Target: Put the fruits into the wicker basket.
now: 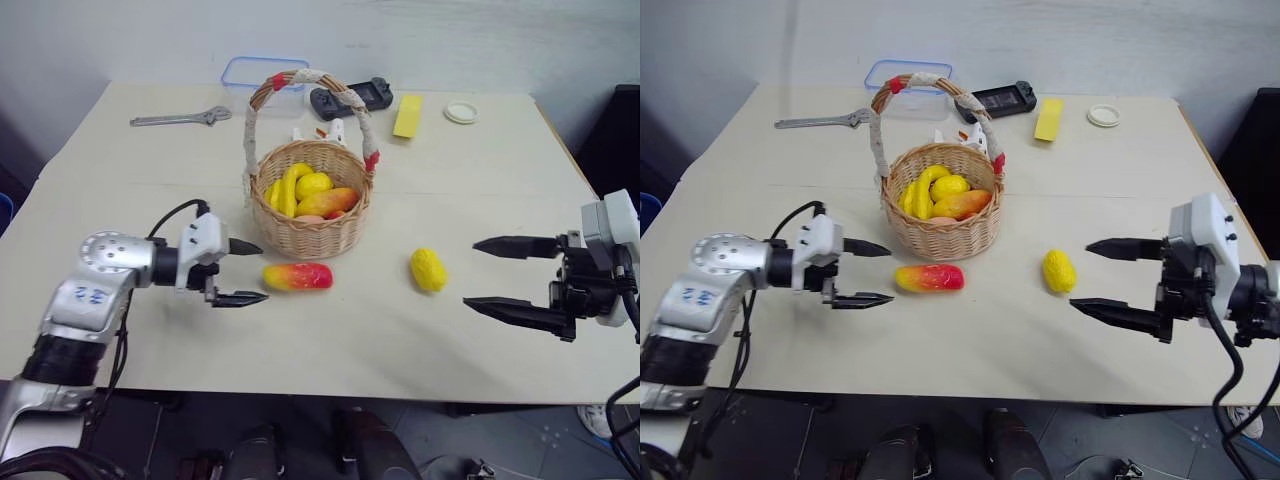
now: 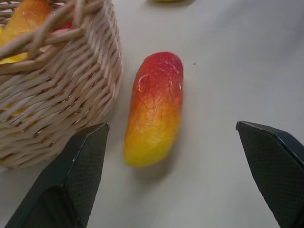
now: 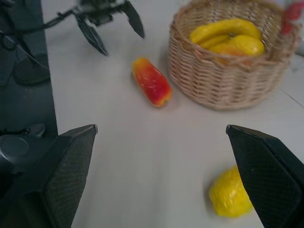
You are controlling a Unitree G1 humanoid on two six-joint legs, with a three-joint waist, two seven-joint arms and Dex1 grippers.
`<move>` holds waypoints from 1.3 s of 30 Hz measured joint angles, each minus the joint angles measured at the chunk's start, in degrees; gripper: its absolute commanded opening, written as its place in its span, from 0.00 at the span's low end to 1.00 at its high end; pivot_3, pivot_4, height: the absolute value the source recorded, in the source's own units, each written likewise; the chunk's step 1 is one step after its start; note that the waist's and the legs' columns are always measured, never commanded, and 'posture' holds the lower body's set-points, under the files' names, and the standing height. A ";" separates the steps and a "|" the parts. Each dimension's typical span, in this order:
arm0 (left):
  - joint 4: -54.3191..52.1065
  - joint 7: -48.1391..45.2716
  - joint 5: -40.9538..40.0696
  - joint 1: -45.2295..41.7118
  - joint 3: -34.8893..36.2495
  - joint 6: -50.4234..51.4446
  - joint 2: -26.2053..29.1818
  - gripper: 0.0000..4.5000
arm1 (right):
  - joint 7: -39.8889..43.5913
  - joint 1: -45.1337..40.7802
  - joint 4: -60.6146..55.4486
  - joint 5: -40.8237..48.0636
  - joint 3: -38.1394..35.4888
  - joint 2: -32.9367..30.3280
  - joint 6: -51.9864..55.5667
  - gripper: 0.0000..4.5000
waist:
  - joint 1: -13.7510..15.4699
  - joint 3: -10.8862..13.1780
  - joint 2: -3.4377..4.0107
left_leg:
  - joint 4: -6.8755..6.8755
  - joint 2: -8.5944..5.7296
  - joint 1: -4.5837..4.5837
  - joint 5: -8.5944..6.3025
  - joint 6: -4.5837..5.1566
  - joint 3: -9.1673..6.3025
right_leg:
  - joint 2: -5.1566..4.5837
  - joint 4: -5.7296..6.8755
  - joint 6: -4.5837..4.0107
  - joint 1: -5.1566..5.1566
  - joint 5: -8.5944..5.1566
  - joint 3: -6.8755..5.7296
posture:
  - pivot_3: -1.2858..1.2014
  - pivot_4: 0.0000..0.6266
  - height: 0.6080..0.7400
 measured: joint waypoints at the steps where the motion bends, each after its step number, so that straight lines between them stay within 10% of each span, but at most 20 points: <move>1: 1.69 0.51 1.37 -0.62 -1.22 -1.56 -1.42 1.00 | -0.76 -0.11 -1.31 0.75 0.40 0.15 0.12 1.00 | 0.03 0.00 -0.01 | 0.02 0.00 -0.03 -0.01 0.01 -0.01 | 0.00 0.00 0.01 0.00 0.00 0.00 | 0.52 0.24 1.00; 11: 12.87 4.09 7.92 -5.72 -4.32 -10.89 -10.85 1.00 | -3.57 4.14 -4.01 2.39 1.43 1.51 -0.04 1.00 | -0.06 0.00 -0.02 | 0.28 -0.01 -0.10 -0.04 0.09 0.01 | -0.02 0.19 0.14 -0.01 0.04 0.03 | 0.52 0.24 1.00; 20: 16.99 4.40 11.13 -6.35 -4.76 -15.09 -11.48 0.46 | -4.81 4.03 -4.73 3.66 1.39 1.51 -0.09 1.00 | -0.05 -0.01 -0.02 | 0.28 0.00 -0.05 0.02 0.06 -0.03 | 0.00 0.28 0.14 0.00 0.03 0.01 | 0.52 0.24 1.00; 24: 11.93 0.51 8.69 -3.10 -4.14 -14.80 -9.29 0.43 | -5.60 4.08 -4.79 5.48 1.17 1.51 0.21 1.00 | -0.34 -0.01 -0.02 | 0.21 0.03 -0.03 0.01 0.03 0.02 | 0.00 0.27 0.13 -0.01 0.02 0.03 | 0.52 0.24 1.00; 30: -3.05 -2.47 -3.21 0.06 1.36 0.76 -6.07 0.43 | -7.64 5.54 -6.21 9.40 -1.50 1.51 1.20 1.00 | 0.03 0.00 -0.03 | 0.29 0.01 -0.04 0.10 0.01 -0.13 | 0.00 0.33 0.14 0.03 0.01 -0.04 | 0.52 0.24 1.00; 39: -2.40 16.60 -6.71 -22.79 6.23 27.27 -11.07 0.43 | -10.83 6.16 -6.53 9.38 -2.37 3.24 -0.23 1.00 | 0.29 0.00 -0.06 | 0.35 -0.22 -0.06 0.12 0.06 -0.24 | -0.05 0.33 0.43 0.13 -0.11 0.00 | 0.52 0.24 1.00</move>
